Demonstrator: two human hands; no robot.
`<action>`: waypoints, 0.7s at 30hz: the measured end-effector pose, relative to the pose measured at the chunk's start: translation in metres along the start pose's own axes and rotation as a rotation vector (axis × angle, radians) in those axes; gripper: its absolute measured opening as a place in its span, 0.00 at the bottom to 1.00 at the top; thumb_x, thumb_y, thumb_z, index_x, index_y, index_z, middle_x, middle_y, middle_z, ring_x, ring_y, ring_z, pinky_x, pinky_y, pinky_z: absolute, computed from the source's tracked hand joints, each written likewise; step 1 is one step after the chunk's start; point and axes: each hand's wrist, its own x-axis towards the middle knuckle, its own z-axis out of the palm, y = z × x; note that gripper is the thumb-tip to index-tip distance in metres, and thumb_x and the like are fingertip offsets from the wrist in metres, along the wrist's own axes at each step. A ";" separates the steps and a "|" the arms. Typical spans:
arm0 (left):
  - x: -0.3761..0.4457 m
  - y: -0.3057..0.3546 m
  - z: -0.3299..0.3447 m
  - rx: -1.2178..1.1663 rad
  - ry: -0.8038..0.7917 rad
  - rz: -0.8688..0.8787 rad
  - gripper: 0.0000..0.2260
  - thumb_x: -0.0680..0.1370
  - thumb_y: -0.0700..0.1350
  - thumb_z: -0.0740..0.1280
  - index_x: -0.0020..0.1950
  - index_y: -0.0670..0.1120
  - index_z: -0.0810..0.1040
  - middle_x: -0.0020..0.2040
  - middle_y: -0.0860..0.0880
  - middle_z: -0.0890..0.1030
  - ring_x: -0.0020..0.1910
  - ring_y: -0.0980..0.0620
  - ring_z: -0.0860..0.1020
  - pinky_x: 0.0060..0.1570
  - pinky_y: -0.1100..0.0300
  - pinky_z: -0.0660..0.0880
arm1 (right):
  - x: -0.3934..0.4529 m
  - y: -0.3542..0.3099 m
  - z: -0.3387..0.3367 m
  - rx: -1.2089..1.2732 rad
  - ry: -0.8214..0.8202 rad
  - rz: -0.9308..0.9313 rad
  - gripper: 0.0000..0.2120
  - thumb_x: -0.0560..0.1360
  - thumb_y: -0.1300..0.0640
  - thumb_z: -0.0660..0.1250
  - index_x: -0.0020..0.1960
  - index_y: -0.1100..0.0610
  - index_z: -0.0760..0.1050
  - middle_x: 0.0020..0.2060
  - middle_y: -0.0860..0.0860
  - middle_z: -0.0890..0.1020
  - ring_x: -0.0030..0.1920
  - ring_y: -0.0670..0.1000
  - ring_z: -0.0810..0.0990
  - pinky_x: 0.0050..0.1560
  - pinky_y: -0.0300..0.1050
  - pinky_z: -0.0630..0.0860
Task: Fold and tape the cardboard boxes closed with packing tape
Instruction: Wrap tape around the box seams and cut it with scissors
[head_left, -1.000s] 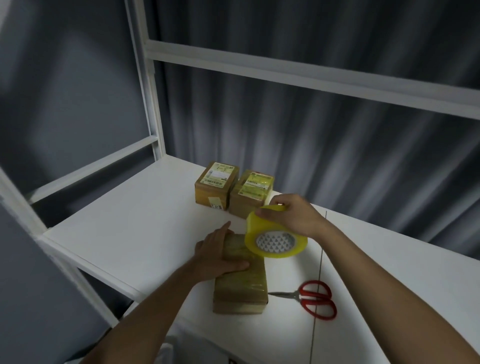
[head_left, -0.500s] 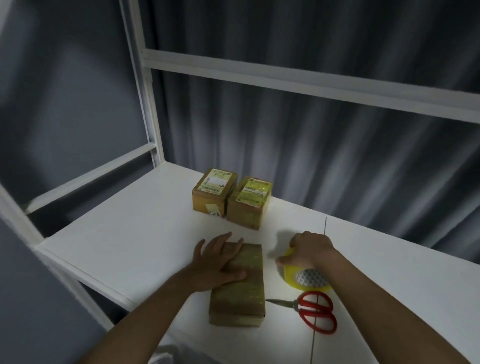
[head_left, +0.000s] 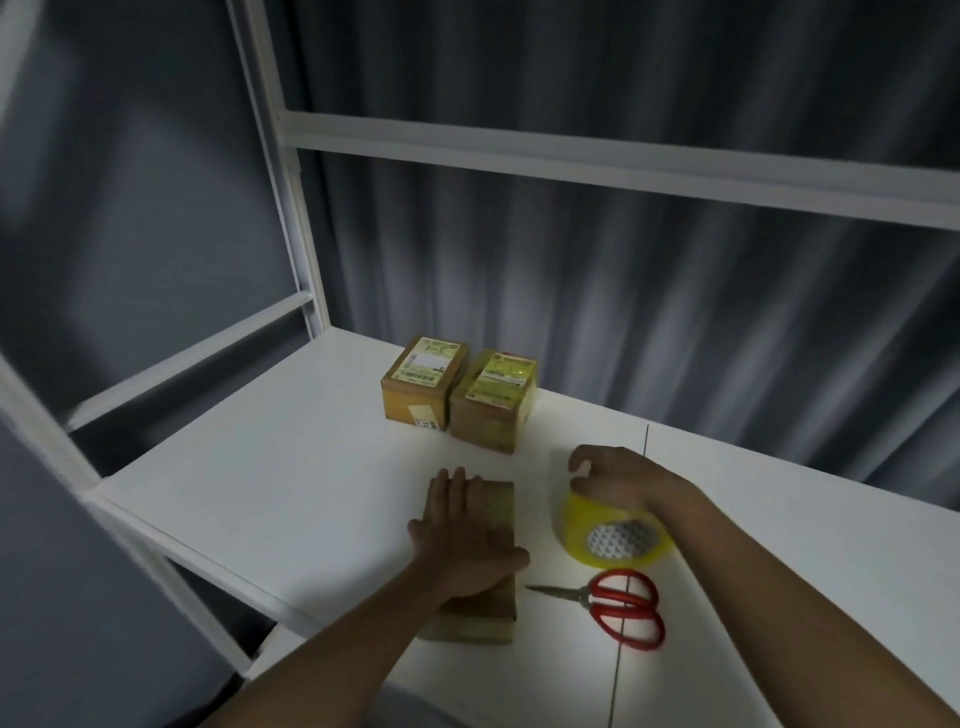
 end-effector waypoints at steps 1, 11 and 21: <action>-0.001 -0.001 -0.001 -0.003 0.029 0.005 0.46 0.71 0.67 0.61 0.77 0.49 0.38 0.77 0.51 0.37 0.75 0.48 0.35 0.69 0.38 0.53 | -0.005 0.010 -0.003 0.076 0.010 0.021 0.21 0.74 0.38 0.63 0.61 0.49 0.72 0.57 0.48 0.76 0.54 0.50 0.74 0.52 0.43 0.70; 0.004 -0.019 0.000 -0.550 0.109 0.134 0.43 0.64 0.71 0.56 0.75 0.61 0.45 0.76 0.55 0.49 0.76 0.50 0.49 0.72 0.41 0.55 | -0.022 0.001 -0.032 0.350 0.246 -0.048 0.25 0.67 0.29 0.64 0.38 0.52 0.74 0.38 0.48 0.78 0.42 0.50 0.79 0.42 0.45 0.74; -0.003 -0.046 -0.019 -0.955 0.040 0.216 0.36 0.72 0.48 0.59 0.76 0.52 0.46 0.75 0.52 0.55 0.73 0.53 0.58 0.68 0.59 0.65 | -0.016 -0.089 -0.055 -0.141 0.195 -0.206 0.20 0.76 0.38 0.59 0.62 0.49 0.71 0.57 0.51 0.78 0.49 0.52 0.74 0.44 0.42 0.69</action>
